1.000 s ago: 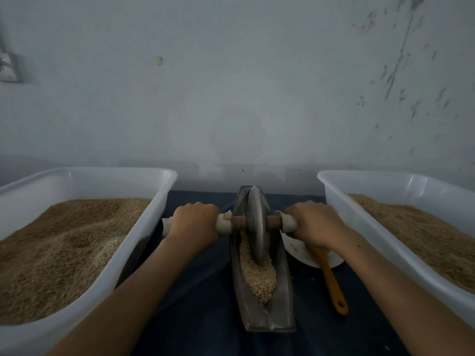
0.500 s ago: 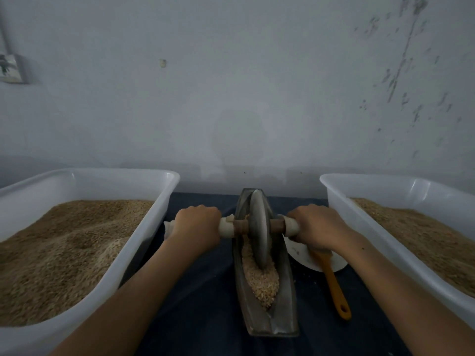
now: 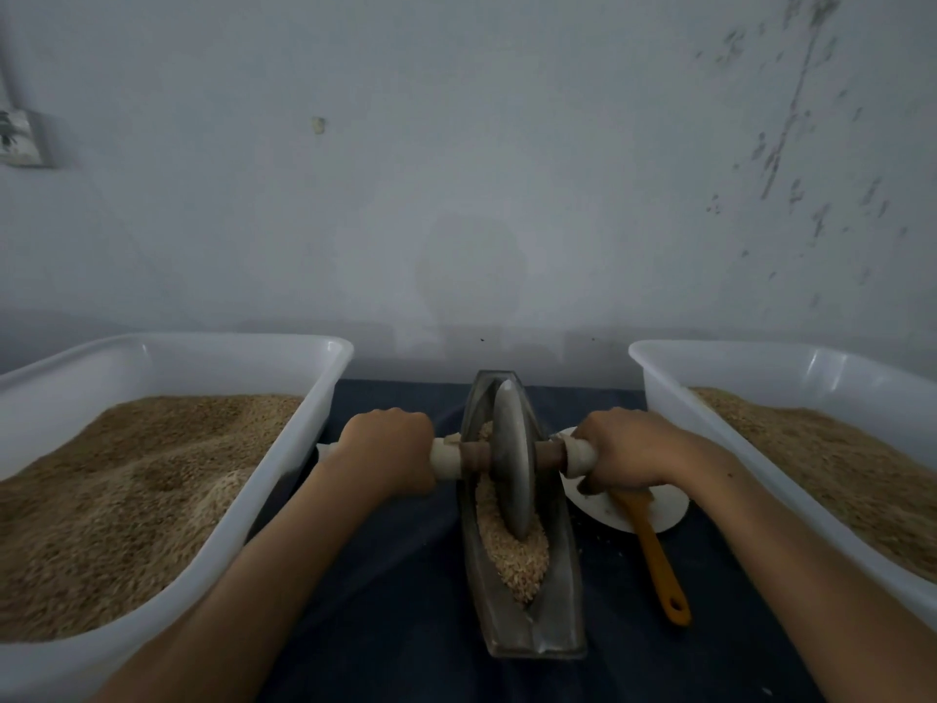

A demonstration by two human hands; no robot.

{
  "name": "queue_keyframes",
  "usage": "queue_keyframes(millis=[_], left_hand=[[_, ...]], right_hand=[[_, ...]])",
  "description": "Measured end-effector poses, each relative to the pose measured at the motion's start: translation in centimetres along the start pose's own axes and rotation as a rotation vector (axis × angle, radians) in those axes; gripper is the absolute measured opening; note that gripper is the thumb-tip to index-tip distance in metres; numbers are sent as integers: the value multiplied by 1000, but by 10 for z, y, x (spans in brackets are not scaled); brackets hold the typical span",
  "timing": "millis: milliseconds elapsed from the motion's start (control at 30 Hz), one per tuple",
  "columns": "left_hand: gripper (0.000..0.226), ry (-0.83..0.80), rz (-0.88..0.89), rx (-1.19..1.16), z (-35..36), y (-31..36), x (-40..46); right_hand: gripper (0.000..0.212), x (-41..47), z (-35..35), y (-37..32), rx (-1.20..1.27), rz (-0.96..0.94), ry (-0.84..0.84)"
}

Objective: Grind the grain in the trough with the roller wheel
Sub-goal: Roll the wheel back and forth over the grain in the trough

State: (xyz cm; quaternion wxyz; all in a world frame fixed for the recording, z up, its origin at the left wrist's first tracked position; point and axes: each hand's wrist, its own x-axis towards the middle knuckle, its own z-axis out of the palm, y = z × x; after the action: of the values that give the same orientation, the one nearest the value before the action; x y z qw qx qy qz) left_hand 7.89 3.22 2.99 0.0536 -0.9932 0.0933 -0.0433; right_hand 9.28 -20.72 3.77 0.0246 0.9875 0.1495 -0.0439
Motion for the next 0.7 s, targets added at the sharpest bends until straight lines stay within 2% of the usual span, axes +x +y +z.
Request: queue_keyframes(millis=[133,233,367,433,567,700], left_hand=[[30,2,1,-13,1,-2,2],[24,52,-21,-31,6,-2,3],[17,168,-32,-59,14,-2,4],[17,173,-36,-74,14,-2,4],[20,103,-26,-82,11,-3,3],[21,51,-8,-32,6,-2,1]], right_hand=[[19,-2,-1,-2,-5,1,-1],[10,-1,3,-3,-60,-8,143],[12,4,11,-6,-122,5,382],[9,4,14,-6,-108,2,418],[8,3,11,-6,-123,3,356],[11,-1,0,-5,-57,16,91]])
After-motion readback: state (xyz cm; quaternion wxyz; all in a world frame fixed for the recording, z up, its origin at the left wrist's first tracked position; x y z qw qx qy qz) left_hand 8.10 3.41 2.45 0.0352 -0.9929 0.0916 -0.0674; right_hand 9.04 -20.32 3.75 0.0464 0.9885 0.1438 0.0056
